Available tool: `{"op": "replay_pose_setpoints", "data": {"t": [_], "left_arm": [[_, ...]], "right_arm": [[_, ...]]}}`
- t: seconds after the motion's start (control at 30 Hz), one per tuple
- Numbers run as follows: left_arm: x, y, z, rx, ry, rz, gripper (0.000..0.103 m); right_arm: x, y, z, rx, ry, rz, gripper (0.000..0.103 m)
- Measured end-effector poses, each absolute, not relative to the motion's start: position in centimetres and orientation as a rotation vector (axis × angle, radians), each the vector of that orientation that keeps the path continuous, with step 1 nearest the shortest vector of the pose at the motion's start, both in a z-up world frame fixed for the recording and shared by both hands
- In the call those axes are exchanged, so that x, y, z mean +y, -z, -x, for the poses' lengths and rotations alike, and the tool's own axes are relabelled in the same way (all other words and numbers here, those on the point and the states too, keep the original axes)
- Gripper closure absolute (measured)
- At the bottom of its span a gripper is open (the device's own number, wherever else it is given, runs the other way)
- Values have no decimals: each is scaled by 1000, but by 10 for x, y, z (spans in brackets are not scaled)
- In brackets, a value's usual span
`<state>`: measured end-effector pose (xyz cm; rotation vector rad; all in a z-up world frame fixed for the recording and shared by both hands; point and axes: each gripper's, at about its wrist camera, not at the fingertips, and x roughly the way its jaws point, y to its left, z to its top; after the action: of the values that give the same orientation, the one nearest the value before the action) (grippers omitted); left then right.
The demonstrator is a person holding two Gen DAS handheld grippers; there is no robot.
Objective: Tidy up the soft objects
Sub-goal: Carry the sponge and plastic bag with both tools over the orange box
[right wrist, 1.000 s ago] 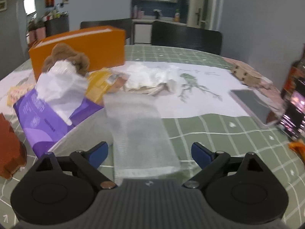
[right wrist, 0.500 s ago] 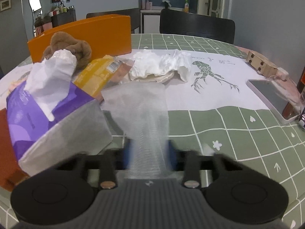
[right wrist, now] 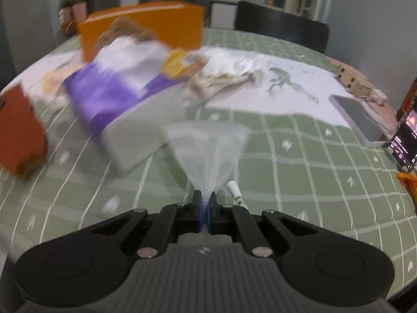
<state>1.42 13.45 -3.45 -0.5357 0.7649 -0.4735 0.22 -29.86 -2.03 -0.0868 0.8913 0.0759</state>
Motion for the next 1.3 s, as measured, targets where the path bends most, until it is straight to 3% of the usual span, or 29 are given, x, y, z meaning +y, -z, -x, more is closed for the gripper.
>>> {"op": "replay_pose_setpoints", "data": {"t": [0.27,0.67,0.87,1.3], "left_arm": [[163,17,-1,729,437,472,66],[194,-18,-6,678,389,355,66],[195,-50,-38,658,374,244,66],[161,-100,-136,667,413,119,66]], "right_arm": [[-240,2,31,911,-324,111,103],[-125,-49,-17,797,-595,283,103],[-100,-75,-66,767,-654,311,103],[-108,-141,-209,889,-658,124,103]]}}
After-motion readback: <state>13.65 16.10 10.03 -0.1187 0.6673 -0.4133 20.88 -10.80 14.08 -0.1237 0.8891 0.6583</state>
